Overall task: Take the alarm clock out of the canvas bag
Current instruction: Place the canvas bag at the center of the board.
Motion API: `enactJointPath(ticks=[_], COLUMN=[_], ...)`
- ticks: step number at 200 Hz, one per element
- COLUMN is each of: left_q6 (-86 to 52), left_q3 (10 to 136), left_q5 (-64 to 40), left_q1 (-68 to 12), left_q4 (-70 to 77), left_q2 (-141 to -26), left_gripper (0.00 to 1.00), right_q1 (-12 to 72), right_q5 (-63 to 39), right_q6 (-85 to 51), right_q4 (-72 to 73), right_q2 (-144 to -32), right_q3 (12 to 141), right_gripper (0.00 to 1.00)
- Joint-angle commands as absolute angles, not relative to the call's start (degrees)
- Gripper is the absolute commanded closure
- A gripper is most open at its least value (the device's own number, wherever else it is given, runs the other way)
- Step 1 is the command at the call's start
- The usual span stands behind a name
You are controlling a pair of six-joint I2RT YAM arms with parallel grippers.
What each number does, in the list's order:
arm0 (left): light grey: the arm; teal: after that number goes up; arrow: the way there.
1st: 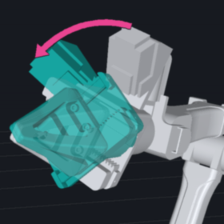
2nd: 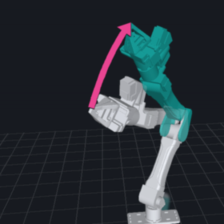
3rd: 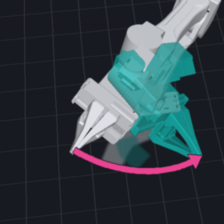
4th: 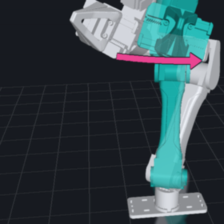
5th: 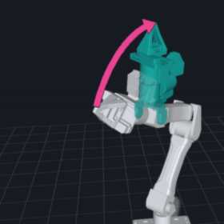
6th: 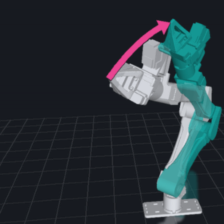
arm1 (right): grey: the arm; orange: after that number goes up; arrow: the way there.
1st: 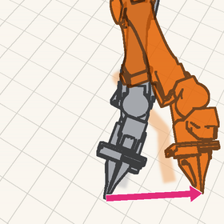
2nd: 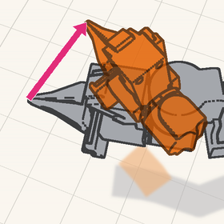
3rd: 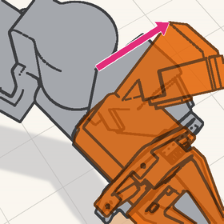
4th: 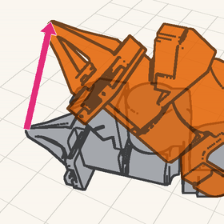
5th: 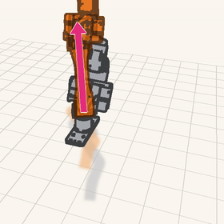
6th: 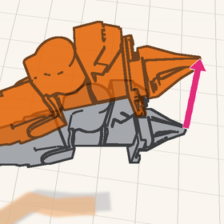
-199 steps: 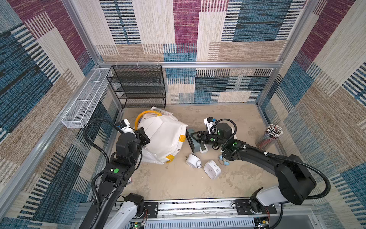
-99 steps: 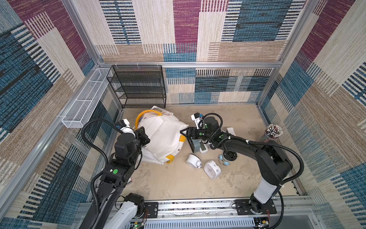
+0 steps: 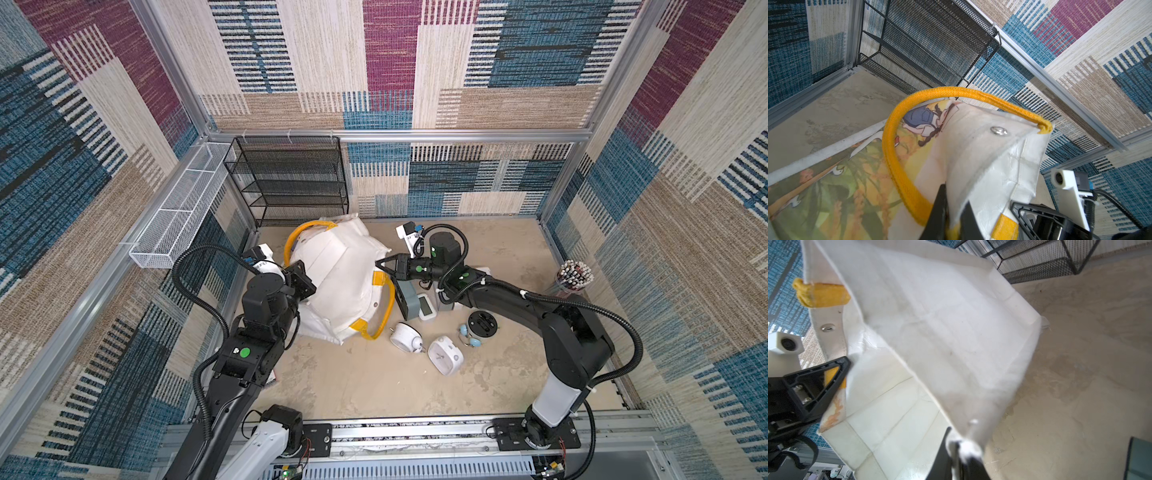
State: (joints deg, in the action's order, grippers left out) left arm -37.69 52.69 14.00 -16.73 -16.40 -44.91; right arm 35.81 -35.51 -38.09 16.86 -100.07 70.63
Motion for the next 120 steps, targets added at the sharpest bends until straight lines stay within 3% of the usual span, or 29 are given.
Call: enactJointPath(ticks=[1,47,120], left_q6=[-38.3,-37.2,-33.5], left_q3=[53.9,57.6,66.0], left_q5=[12.5,9.6,-4.7], left_q1=[-16.5,-14.5,-5.7], left_q4=[-13.3,-17.6,-23.9], left_q2=[-45.6,-50.4,-66.3], left_gripper=[1.0,1.0,1.0], right_q1=[35.9,35.0,28.4], right_q5=[-38.0,-38.1,-41.6], right_q6=[-38.8,-39.4,-40.3], right_q4=[18.1,15.2,10.4], right_q2=[-100.0,-101.4,-107.4], right_q3=[73.2,78.7,90.1], right_gripper=[0.93,1.0,1.0])
